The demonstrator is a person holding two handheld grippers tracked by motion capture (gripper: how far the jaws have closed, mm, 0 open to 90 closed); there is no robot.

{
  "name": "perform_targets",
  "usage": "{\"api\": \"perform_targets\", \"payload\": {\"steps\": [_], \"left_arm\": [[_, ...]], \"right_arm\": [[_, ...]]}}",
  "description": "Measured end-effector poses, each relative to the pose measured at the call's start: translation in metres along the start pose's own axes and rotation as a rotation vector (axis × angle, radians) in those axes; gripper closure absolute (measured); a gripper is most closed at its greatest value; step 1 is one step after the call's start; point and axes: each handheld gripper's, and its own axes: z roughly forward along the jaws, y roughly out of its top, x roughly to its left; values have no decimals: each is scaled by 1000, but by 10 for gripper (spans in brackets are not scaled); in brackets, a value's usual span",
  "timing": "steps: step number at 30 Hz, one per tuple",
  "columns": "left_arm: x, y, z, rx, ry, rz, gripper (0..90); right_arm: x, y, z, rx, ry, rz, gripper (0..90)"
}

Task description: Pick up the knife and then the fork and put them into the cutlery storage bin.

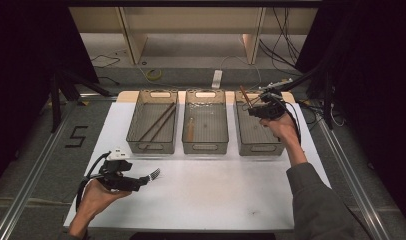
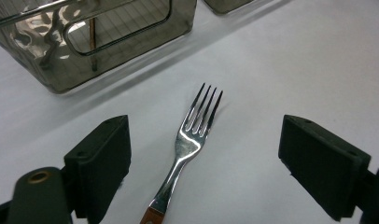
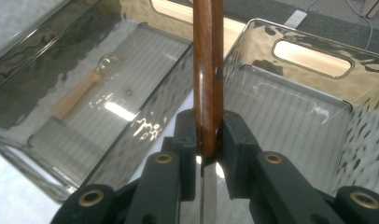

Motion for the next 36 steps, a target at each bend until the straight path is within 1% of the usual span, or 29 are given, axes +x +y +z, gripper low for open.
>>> {"api": "perform_targets", "payload": {"steps": [3,11,13,17,19,21,22,24,25,27,30,32,34,36], "left_arm": [[0,0,0,-3,3,-3,166],[1,0,1,7,5,4,167],[1,0,0,7,7,2,167],[0,0,0,10,4,5,167],[0,0,0,9,4,5,167],[0,0,0,10,3,8,170],[0,0,1,9,3,4,170],[0,0,1,15,2,6,169],[0,0,0,14,1,7,170],[0,0,0,12,1,7,169],[0,0,0,17,0,7,170],[0,1,1,20,0,3,169],[0,1,0,21,-1,3,169],[1,1,0,21,-2,1,169]], "right_arm": [[-2,1,5,8,-4,12,780],[-9,0,18,30,-21,55,779],[-10,-1,21,29,-24,60,779],[-11,-1,27,43,-35,70,778],[-12,-1,29,45,-35,82,775],[-12,-2,33,58,-48,76,767],[-12,-3,34,64,-48,78,753],[-13,-4,36,69,-32,99,657],[-14,-5,36,68,-28,111,637],[-12,-5,34,64,-19,110,597],[-9,-6,27,51,-7,86,568],[-6,-6,22,38,7,82,525],[-1,-7,15,17,24,60,514],[4,-9,9,-5,37,42,481]]}}
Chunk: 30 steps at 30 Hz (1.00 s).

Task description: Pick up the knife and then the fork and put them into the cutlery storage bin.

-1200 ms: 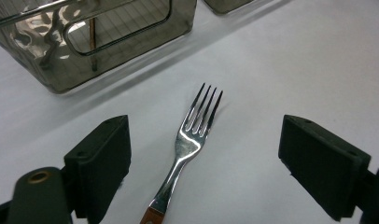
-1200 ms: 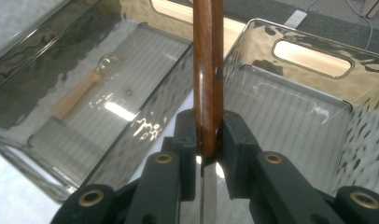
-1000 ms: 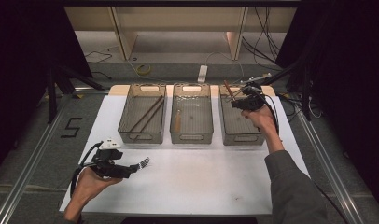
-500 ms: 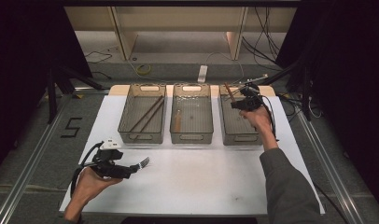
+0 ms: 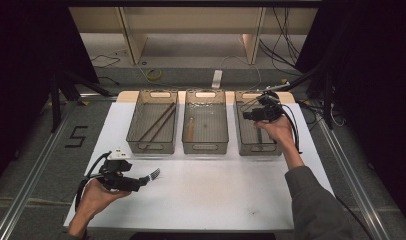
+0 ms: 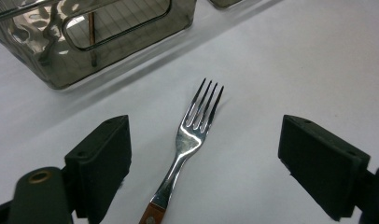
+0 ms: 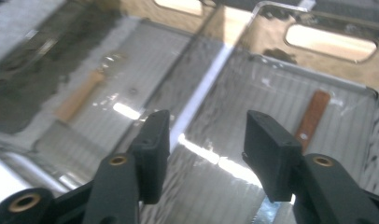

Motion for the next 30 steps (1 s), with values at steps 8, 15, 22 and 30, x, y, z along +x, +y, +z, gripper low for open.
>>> {"api": "perform_targets", "payload": {"steps": [8,15,22,30], "left_arm": [[2,2,-3,25,-1,-2,169],[3,4,-5,42,4,0,169],[4,4,-4,79,11,6,171],[10,3,-5,129,35,1,179]], "right_arm": [[27,-21,-22,-28,69,-95,404],[39,-41,-36,-64,112,-135,371],[51,-62,-47,-112,152,-144,352],[64,-88,-57,-149,198,-164,341]]}}
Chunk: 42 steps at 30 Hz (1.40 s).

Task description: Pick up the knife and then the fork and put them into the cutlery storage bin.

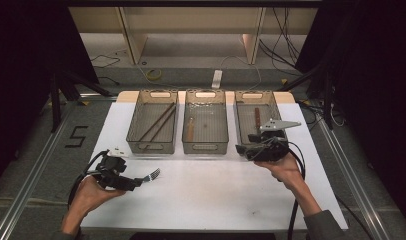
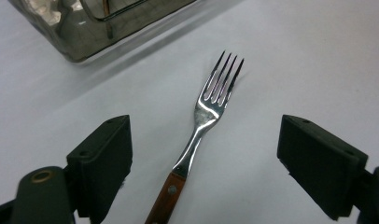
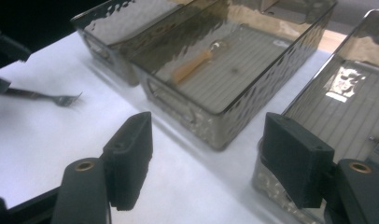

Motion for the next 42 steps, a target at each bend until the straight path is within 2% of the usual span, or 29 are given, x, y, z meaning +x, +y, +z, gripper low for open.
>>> {"api": "perform_targets", "payload": {"steps": [14,21,24,28,33,38,42], "left_arm": [[11,-6,-1,91,36,-12,211],[15,-11,1,173,40,-28,267],[17,-13,2,202,48,-20,288],[21,-18,3,221,51,-29,325],[23,-21,5,254,55,-16,387],[26,-24,9,295,56,-11,428],[27,-27,11,305,56,-18,471]], "right_arm": [[13,-29,-8,-34,31,5,323],[22,-40,-9,-23,54,-6,321],[24,-44,-11,-21,62,-6,320],[28,-49,-12,-25,65,-6,320],[34,-54,-13,-25,70,-18,307],[36,-58,-16,-34,72,-16,302],[35,-62,-18,-31,70,-11,302]]}}
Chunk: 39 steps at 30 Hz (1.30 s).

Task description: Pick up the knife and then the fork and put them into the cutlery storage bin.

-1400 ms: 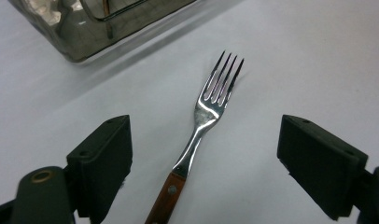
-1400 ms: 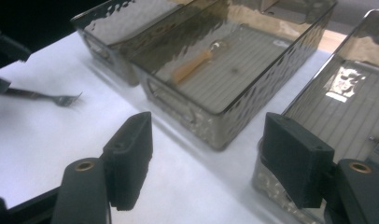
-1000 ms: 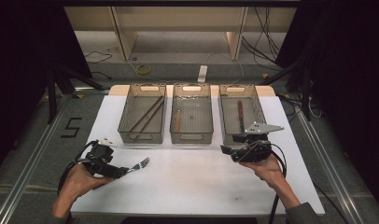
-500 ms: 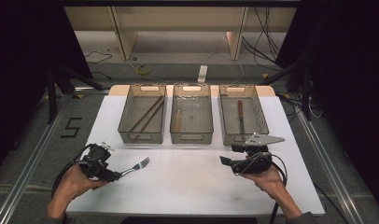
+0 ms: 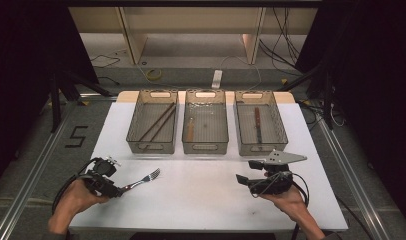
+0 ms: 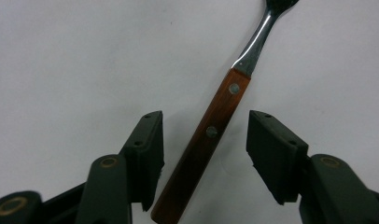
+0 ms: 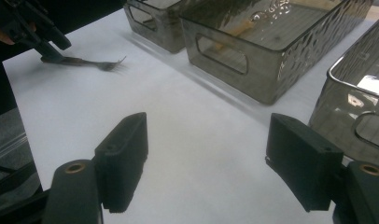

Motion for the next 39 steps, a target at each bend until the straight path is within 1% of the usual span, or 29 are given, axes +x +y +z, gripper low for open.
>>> {"api": "perform_targets", "payload": {"steps": [6,9,11,16,19,23,26,27,31,34,35,39], "left_arm": [[1,-1,4,32,-5,10,534],[1,-2,4,40,-3,22,556],[0,-2,5,39,-6,21,571],[1,-2,8,57,-5,36,597],[1,-3,8,56,-3,36,617],[1,-3,8,60,-9,49,629],[0,-4,8,65,-11,63,646],[0,-4,8,68,-7,79,654],[-3,-4,8,68,-4,107,684],[-6,-4,9,65,-7,126,734],[-6,-4,9,66,-7,124,747],[-5,-5,8,62,-9,134,751]], "right_arm": [[1,-3,-1,4,0,3,302],[2,-4,-1,6,3,0,303],[2,-4,-1,9,5,0,303],[4,-6,-2,11,7,1,303],[4,-6,-2,11,9,0,304],[4,-7,-2,14,9,0,304],[4,-7,-1,19,8,3,305],[4,-7,-1,18,7,2,305],[4,-6,-2,15,7,2,305],[3,-6,-3,16,7,3,306],[3,-6,-2,17,7,1,306],[4,-6,-2,19,9,0,307]]}}
